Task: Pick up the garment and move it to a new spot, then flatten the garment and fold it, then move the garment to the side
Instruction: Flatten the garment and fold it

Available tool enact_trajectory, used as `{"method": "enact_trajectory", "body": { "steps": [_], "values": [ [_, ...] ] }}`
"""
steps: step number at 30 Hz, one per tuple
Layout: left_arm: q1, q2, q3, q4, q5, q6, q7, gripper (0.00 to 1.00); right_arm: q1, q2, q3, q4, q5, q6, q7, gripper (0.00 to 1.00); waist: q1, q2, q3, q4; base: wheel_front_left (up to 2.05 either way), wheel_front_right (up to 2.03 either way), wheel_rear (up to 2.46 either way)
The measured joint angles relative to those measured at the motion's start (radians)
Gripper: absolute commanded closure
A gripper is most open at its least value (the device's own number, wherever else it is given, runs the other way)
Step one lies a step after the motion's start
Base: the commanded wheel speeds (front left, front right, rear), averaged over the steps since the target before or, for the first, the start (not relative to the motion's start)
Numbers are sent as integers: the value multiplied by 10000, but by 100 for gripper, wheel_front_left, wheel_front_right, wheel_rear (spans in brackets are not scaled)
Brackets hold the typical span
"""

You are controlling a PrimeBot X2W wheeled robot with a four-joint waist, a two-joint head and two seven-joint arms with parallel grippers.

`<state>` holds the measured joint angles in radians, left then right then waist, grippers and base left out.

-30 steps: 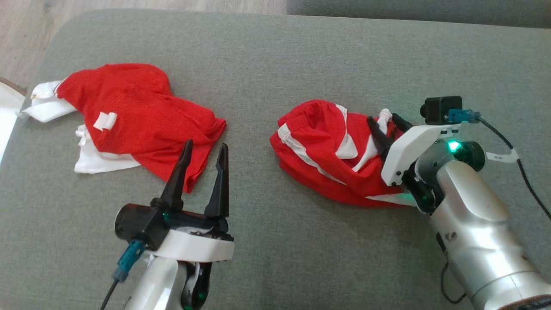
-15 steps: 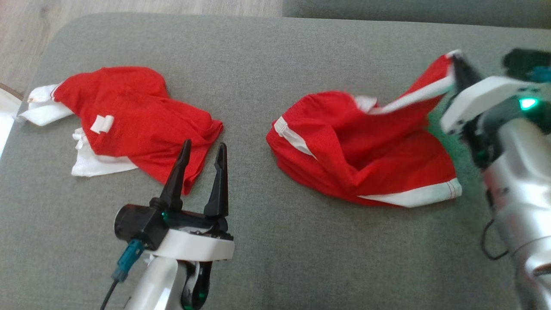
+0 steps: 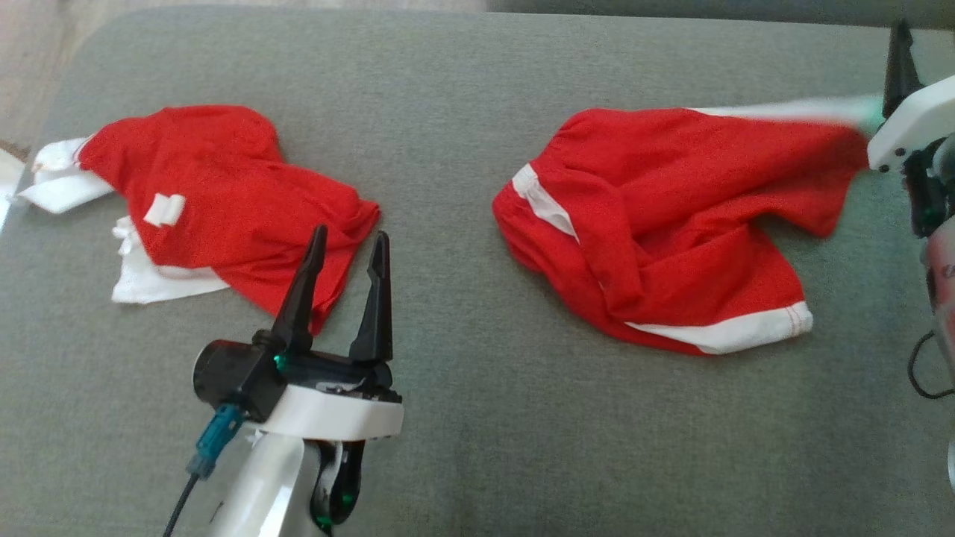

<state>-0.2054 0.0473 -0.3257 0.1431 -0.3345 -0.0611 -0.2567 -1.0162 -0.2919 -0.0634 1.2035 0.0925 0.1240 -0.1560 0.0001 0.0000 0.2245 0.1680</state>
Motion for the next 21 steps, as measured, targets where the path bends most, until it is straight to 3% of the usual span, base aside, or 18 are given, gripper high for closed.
{"method": "enact_trajectory", "body": {
  "steps": [4, 9, 13, 21],
  "values": [
    [1, 0, 79, -4, 17, 0, 0, 0, -25, 138, -249, 48, -343, 2, -362, 0, 0, 0, -10, -209, 0, 0, 0],
    [4, -2, 416, -25, 115, -6, 0, 0, 147, 878, -165, -583, -483, 0, -857, 0, -1, 0, -175, -645, 0, 0, 0],
    [27, -4, 589, -121, 221, -13, 0, 0, 1151, 1446, 255, -2286, -119, 2, -947, 0, -1, 0, -414, -1008, 0, 0, 0],
    [342, -2, 717, -194, 276, -102, 0, 0, 5586, 2169, 849, -6575, 817, 0, -949, 0, -2, 0, -1021, -1603, 0, 0, 0]
  ]
}}
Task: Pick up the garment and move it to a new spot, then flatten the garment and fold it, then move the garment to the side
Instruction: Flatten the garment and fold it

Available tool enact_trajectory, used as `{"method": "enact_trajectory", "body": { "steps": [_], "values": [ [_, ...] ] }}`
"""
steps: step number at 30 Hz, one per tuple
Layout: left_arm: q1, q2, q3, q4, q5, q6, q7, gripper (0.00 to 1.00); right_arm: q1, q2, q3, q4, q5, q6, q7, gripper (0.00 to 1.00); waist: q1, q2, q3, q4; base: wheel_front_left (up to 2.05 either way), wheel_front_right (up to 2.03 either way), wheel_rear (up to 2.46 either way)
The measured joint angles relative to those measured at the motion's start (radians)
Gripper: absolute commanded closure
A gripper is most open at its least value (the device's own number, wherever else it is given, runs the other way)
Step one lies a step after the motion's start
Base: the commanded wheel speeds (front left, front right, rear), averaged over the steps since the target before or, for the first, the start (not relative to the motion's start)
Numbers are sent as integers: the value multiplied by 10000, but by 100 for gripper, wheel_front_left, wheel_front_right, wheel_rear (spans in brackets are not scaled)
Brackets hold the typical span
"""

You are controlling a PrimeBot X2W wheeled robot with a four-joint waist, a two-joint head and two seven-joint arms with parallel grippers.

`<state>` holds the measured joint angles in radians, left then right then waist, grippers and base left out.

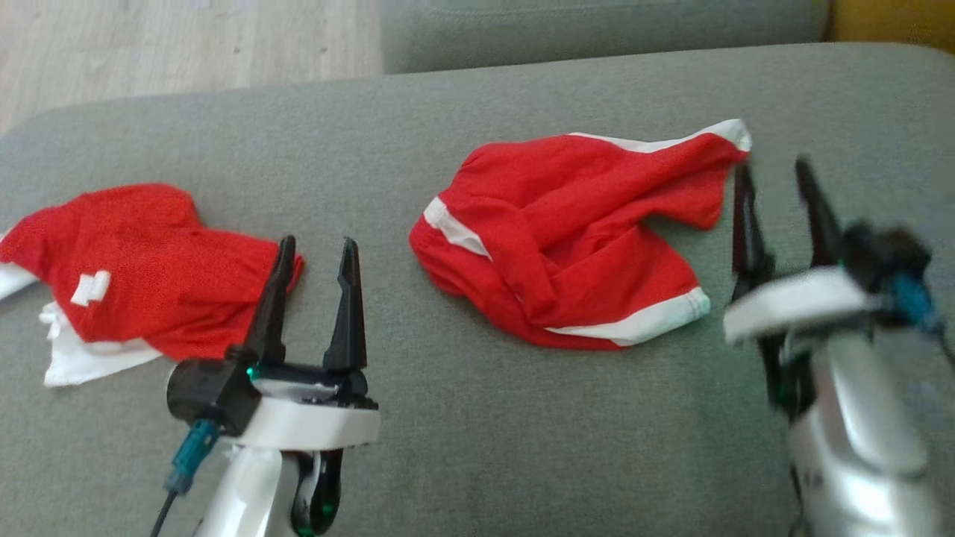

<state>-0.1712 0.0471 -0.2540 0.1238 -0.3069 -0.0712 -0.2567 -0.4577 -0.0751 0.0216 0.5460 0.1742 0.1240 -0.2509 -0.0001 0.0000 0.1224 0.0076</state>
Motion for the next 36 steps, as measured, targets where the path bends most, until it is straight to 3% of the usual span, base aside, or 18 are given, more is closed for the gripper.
{"method": "enact_trajectory", "body": {
  "steps": [4, 8, 15, 21, 28, 36],
  "values": [
    [206, 0, -2, 35, 2, -54, 0, 0, 1854, 146, 36, -1323, 31, 0, 0, 0, 0, 0, -183, -217, 0, 0, 0],
    [299, 0, -4, 111, 2, -174, 0, 0, 3033, 192, 174, -1747, 529, 0, 0, 0, 0, 0, -287, -340, 0, 0, 0],
    [380, 2, -12, 253, 86, -199, 0, 0, 3450, 253, 349, -1877, 715, 0, 0, 0, 0, 0, -230, -374, 0, 0, 0],
    [350, 2, -67, 259, 86, -259, 0, 0, 3109, 261, 299, -543, 219, 0, 50, 0, 1, 0, -7, -191, 0, 0, 0],
    [221, 2, -190, 337, 174, -270, 0, 0, 1683, 259, 153, 1225, -247, 0, 535, 0, 2, 0, 351, 126, 0, 0, 0],
    [-52, 0, -318, 349, 174, -259, 0, 0, 1199, 257, 295, 2360, -642, 2, 573, 0, 2, 0, 475, 376, 0, 0, 0]
  ]
}}
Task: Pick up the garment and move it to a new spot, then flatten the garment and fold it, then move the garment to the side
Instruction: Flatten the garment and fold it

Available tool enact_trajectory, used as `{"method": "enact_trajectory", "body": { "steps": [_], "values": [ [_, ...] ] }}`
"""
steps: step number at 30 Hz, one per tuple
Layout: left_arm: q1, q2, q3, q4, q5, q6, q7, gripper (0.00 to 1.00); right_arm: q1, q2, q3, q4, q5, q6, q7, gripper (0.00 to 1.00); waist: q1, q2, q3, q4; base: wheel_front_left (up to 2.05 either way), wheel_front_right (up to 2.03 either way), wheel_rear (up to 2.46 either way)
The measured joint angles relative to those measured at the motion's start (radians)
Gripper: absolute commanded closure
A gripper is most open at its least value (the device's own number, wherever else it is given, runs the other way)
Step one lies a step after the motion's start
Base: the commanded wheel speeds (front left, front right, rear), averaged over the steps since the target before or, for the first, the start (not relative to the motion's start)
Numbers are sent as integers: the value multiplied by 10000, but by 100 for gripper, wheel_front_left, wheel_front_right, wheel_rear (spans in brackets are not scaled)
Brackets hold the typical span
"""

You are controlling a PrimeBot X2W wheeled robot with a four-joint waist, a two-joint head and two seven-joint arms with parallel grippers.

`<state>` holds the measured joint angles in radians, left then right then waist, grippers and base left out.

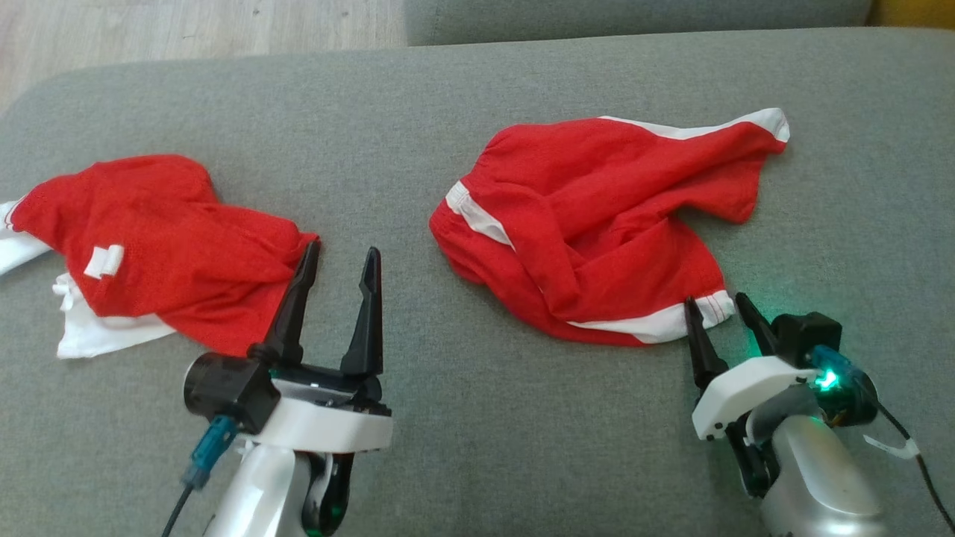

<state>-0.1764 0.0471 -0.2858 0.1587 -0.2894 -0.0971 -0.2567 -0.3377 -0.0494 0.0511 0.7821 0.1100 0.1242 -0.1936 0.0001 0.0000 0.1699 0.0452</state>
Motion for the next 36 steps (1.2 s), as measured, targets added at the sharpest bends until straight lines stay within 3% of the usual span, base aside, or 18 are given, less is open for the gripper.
{"method": "enact_trajectory", "body": {
  "steps": [14, 16, 36],
  "values": [
    [5, 0, 0, 19, 0, 17, 0, 0, -159, -4, 418, 387, -186, -2, -268, 0, 0, 0, -174, -148, 0, 0, 0],
    [6, 0, 0, 19, 0, 19, 0, 0, -193, -4, 437, 378, -244, 0, -303, 100, 0, 0, -182, -159, 0, 0, 0],
    [7, 0, 178, 67, 148, -2, 0, 0, 80, 4, -1283, -349, 213, 0, -468, 100, -1, 0, -225, -632, 0, 0, 0]
  ]
}}
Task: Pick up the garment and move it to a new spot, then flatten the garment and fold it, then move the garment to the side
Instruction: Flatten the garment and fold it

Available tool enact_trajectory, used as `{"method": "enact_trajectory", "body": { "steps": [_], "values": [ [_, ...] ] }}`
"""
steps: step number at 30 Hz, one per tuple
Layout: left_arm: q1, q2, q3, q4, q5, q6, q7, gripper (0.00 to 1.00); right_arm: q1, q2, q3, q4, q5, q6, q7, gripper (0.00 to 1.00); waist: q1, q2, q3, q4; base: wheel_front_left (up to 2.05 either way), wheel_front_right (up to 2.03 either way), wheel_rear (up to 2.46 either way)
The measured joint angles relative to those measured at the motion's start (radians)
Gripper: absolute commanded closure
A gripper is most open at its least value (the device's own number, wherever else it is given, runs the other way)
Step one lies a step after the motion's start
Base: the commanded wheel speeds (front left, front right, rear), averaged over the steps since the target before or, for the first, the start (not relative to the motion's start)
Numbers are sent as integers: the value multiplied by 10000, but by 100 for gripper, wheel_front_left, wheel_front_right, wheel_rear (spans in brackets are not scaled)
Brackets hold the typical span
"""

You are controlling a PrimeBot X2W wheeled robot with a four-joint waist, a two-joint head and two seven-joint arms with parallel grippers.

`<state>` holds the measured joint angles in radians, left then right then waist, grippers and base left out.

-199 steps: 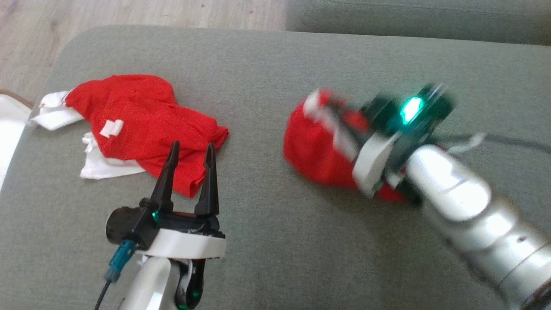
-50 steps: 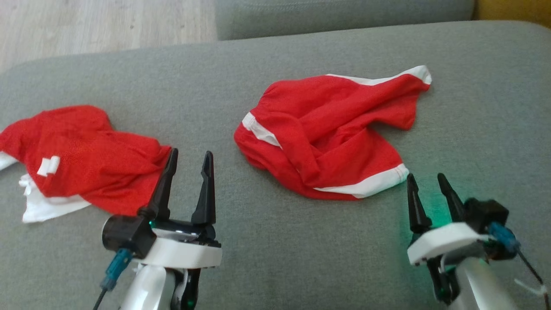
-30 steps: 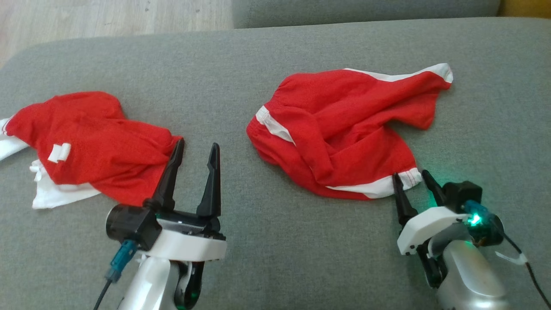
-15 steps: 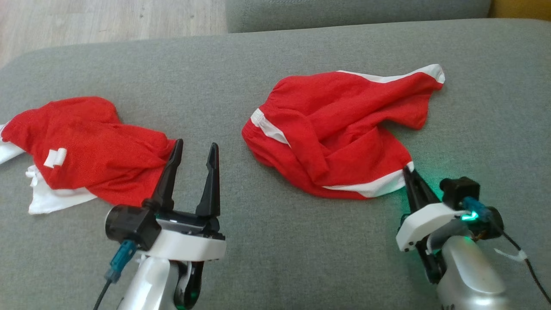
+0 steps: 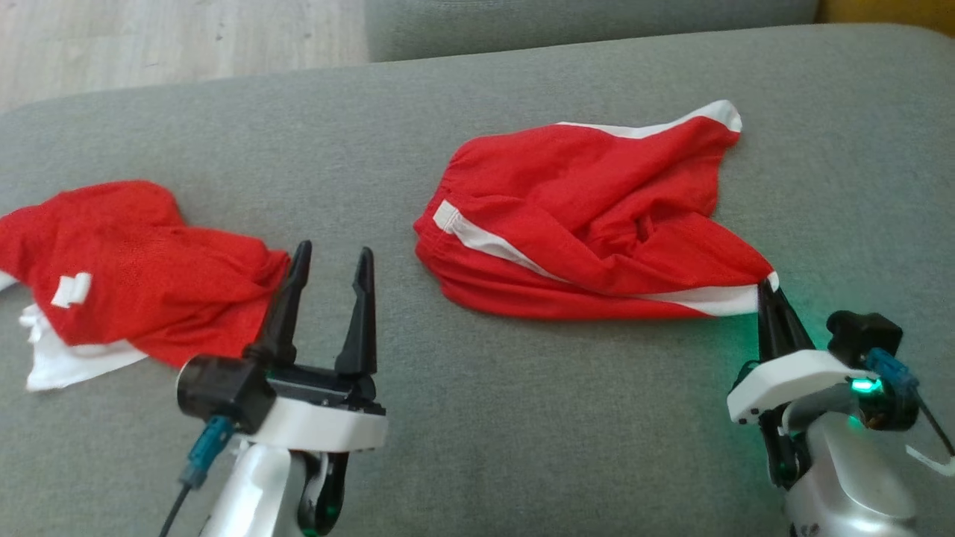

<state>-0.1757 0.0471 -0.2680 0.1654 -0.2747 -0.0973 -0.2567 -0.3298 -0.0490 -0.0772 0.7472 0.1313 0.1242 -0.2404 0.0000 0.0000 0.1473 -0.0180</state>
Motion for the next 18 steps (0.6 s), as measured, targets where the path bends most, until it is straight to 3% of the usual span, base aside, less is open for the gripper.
{"method": "enact_trajectory", "body": {
  "steps": [9, 18],
  "values": [
    [-695, 61, -941, 1104, 477, -205, 17, 0, -23, 4, 92, -165, 362, -2, -2, 100, 0, 0, 275, -336, 0, 0, 0],
    [-2784, 343, -1651, 3503, 535, -276, 1808, 0, -100, 8, 416, -232, 539, 0, -29, 100, 1, 0, 640, -792, 0, 0, 0]
  ]
}}
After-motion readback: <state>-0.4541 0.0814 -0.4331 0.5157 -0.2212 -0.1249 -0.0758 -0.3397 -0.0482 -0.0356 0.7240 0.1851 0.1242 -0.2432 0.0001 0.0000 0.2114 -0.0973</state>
